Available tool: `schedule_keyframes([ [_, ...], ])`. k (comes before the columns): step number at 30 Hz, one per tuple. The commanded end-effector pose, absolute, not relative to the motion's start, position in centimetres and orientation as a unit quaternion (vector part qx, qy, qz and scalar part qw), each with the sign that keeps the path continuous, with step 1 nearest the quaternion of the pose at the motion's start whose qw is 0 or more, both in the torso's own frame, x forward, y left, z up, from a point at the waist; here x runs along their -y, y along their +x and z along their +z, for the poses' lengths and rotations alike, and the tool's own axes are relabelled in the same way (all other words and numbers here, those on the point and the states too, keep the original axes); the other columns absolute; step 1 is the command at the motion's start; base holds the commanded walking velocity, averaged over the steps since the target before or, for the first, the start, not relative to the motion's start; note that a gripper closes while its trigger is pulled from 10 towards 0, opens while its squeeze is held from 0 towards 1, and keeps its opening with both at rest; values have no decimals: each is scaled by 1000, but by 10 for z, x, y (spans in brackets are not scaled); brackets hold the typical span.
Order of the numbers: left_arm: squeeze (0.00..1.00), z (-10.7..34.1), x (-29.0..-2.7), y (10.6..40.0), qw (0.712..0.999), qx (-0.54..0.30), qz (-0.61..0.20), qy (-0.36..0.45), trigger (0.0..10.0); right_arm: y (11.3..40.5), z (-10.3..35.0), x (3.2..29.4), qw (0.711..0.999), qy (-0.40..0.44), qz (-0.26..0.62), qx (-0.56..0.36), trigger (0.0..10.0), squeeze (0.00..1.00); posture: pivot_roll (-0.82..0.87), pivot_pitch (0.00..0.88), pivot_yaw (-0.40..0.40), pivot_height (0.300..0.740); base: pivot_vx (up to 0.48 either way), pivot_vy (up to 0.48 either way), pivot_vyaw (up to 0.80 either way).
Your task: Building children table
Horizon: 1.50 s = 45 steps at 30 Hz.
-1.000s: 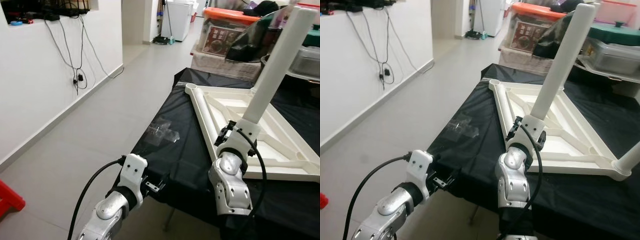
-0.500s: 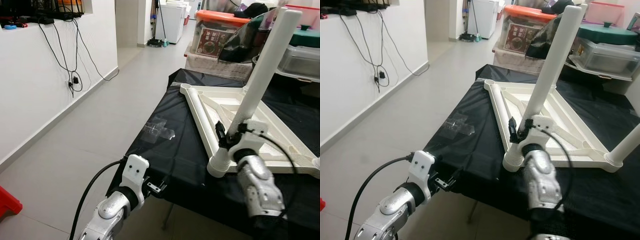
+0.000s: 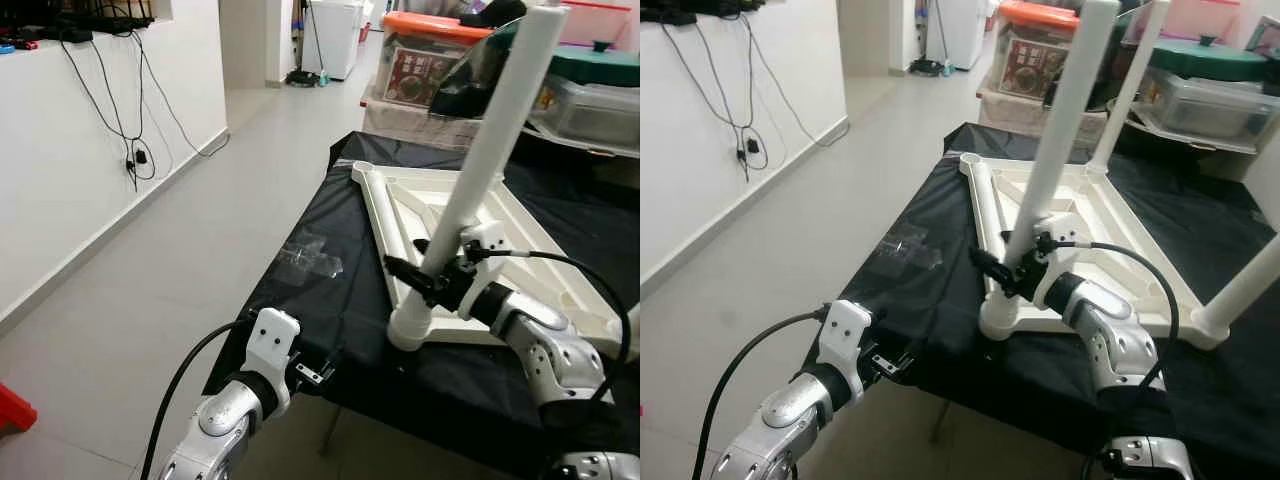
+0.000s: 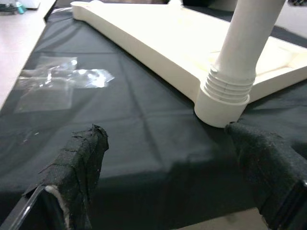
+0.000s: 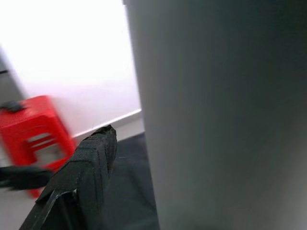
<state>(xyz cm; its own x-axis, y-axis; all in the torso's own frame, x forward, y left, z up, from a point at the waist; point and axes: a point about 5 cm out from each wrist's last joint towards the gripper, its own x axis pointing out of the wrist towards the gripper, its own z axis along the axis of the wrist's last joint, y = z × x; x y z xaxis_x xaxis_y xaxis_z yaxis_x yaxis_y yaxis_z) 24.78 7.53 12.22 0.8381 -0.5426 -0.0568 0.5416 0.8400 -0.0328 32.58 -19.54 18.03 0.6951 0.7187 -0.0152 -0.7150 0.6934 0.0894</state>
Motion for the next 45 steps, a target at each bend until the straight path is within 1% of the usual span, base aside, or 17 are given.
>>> schedule_keyframes([
  [1, 0, 121, -73, 247, 957, -30, -288, -4, 10000, 323, 176, 186, 881, 43, 470, -46, 10000, 0, 178, 0, -118, 740, 0, 0, 0],
  [8, 0, 122, -74, 246, 958, -28, -287, -2, 10000, 324, 181, 175, 842, 49, 535, -43, 10000, 0, 191, 0, -125, 740, 0, 0, 0],
  [9, 0, 122, -74, 246, 958, -28, -287, -2, 10000, 324, 181, 171, 838, 51, 542, -41, 4706, 0, 191, 0, -125, 740, 0, 0, 0],
  [10, 0, 121, -74, 246, 958, -27, -287, -2, 10000, 324, 181, 170, 834, 52, 548, -41, 4706, 0, 191, 0, -125, 740, 0, 0, 0],
  [11, 0, 121, -74, 246, 957, -27, -287, -2, 10000, 325, 179, 167, 839, 49, 540, -37, 0, 0, 191, 0, -125, 740, 0, 0, 0],
  [15, 0, 121, -74, 246, 958, -27, -287, -2, 10000, 328, 176, 164, 858, 51, 510, -27, 0, 0, 191, 0, -127, 740, 0, 0, 0],
  [16, 0, 121, -73, 246, 957, -28, -288, -2, 10000, 329, 171, 166, 893, 59, 446, -8, 0, 0, 186, 0, -122, 740, 0, 0, 0],
  [21, 0, 121, -73, 246, 957, -28, -289, -3, 10000, 329, 165, 175, 937, 68, 343, 5, 0, 0, 178, 0, -115, 740, 0, 0, 0],
  [24, 0, 120, -73, 247, 956, -28, -293, -2, 10000, 328, 164, 197, 983, 45, 176, 21, 0, 0, 165, 0, -106, 740, 0, 0, 0],
  [25, 0, 120, -73, 247, 956, -28, -293, -2, 10000, 328, 164, 197, 983, 45, 176, 21, 0, 0, 165, 0, -106, 740, 0, 0, 0],
  [26, 0, 120, -72, 248, 955, -28, -294, -1, 10000, 326, 162, 209, 997, 40, 69, 16, 0, 0, 162, 0, -104, 740, 0, 0, 0],
  [27, 0, 120, -72, 248, 955, -28, -294, -1, 10000, 326, 162, 209, 997, 40, 69, 16, 0, 0, 162, 0, -104, 740, 0, 0, 0],
  [33, 0, 121, -72, 250, 955, -27, -296, 1, 10000, 294, 155, 233, 964, 25, -264, 4, 0, 0, 156, 0, -98, 740, 0, 0, 0],
  [37, 0, 120, -72, 250, 955, -27, -296, 2, 10000, 286, 153, 228, 946, 35, -323, 5, 0, 0, 158, 0, -97, 740, 0, 0, 0],
  [42, 0, 120, -72, 250, 955, -26, -296, 4, 10000, 292, 145, 192, 936, 83, -342, -19, 0, 0, 165, 0, -106, 740, 0, 0, 0],
  [43, 0, 120, -72, 250, 955, -26, -296, 4, 10000, 295, 144, 185, 940, 87, -329, -20, 8078, 0, 167, 0, -108, 740, 0, 0, 0],
  [45, 0, 120, -71, 250, 955, -26, -296, 3, 10000, 297, 143, 180, 943, 90, -320, -19, 8078, 0, 167, 0, -108, 740, 0, 0, 0],
])
